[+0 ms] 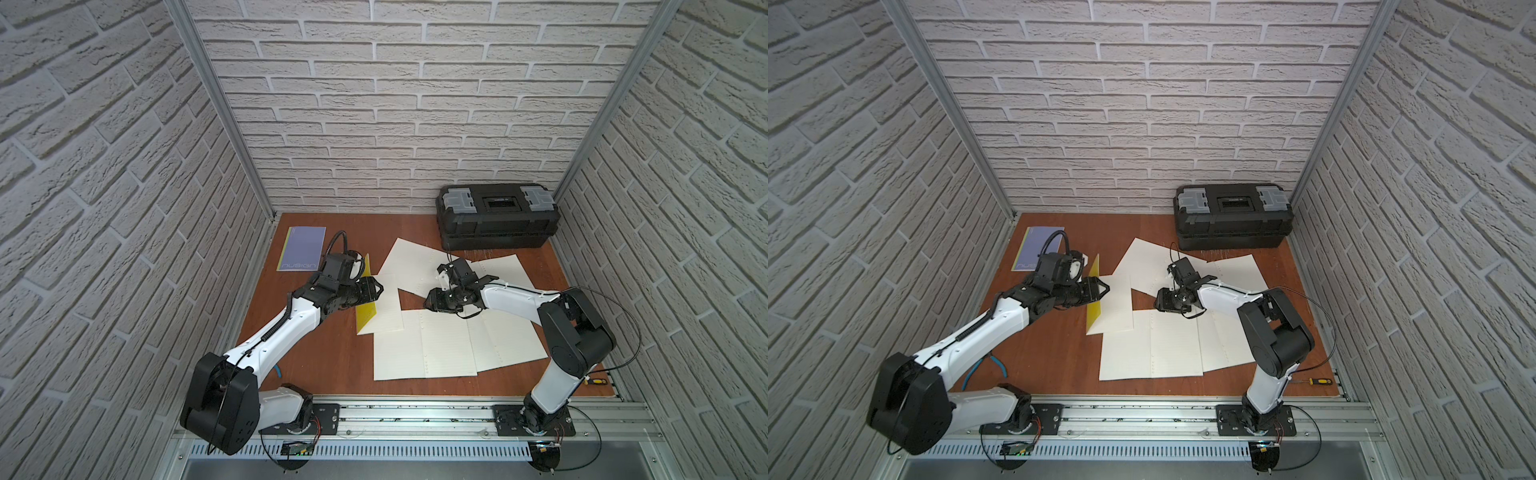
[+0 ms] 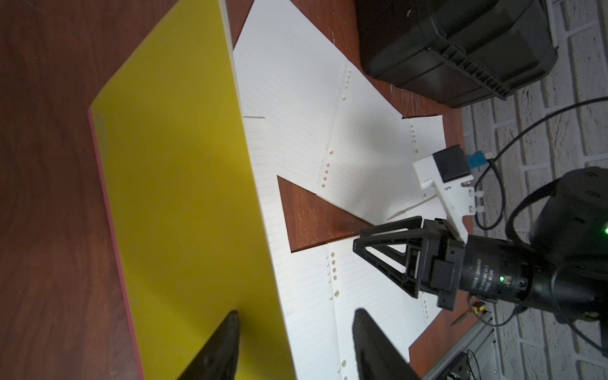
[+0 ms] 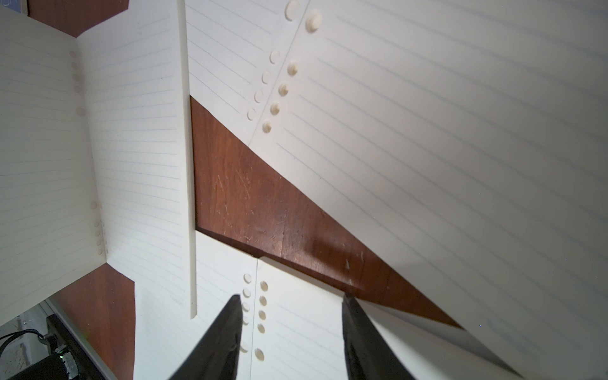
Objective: Close the notebook
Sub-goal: Close the notebook at the center of the board.
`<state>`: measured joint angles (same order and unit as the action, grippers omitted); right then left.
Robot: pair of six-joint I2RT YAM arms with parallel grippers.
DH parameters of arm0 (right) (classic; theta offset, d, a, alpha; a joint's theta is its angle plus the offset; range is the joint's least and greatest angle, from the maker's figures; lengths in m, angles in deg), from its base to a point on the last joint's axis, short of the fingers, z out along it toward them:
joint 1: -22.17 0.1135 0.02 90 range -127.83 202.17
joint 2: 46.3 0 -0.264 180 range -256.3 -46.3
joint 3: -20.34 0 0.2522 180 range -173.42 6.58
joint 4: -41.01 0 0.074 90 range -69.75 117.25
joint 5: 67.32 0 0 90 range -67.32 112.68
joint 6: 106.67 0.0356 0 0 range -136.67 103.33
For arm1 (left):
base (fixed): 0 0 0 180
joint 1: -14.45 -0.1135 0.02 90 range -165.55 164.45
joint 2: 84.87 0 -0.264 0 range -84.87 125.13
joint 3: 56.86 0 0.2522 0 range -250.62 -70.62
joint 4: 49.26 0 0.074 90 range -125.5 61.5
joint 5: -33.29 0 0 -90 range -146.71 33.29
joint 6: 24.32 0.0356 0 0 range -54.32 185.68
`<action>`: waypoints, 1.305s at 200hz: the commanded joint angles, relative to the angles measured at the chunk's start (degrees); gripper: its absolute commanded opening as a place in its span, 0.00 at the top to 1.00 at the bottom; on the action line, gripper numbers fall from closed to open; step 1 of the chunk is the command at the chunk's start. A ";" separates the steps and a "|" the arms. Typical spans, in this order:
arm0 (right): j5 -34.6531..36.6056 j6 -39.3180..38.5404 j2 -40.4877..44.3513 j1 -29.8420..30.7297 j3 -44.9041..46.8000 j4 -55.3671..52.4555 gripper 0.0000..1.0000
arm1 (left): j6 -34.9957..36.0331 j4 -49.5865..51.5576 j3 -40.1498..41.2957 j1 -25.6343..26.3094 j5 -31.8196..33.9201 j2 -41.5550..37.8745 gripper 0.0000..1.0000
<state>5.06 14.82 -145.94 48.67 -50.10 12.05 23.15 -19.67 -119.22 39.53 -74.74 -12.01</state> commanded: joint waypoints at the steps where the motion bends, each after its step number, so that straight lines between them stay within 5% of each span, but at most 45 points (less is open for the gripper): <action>1: 0.51 -0.46 2.38 0.57 -1.45 -0.38 0.50 | -1.17 -8.34 1.78 0.75 -1.62 1.69 0.44; 91: 0.82 -0.64 3.49 0.57 -2.55 -1.84 0.50 | -4.41 -24.71 6.53 0.76 -5.09 10.39 0.47; 261: -2.94 0.20 -0.88 1.95 -6.31 0.24 0.49 | 1.83 -3.01 -2.18 4.26 11.07 23.56 0.53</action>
<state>3.26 14.58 -145.80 49.81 -54.82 10.48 23.15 -27.01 -119.68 42.81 -67.39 9.68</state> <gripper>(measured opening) 0.508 0.476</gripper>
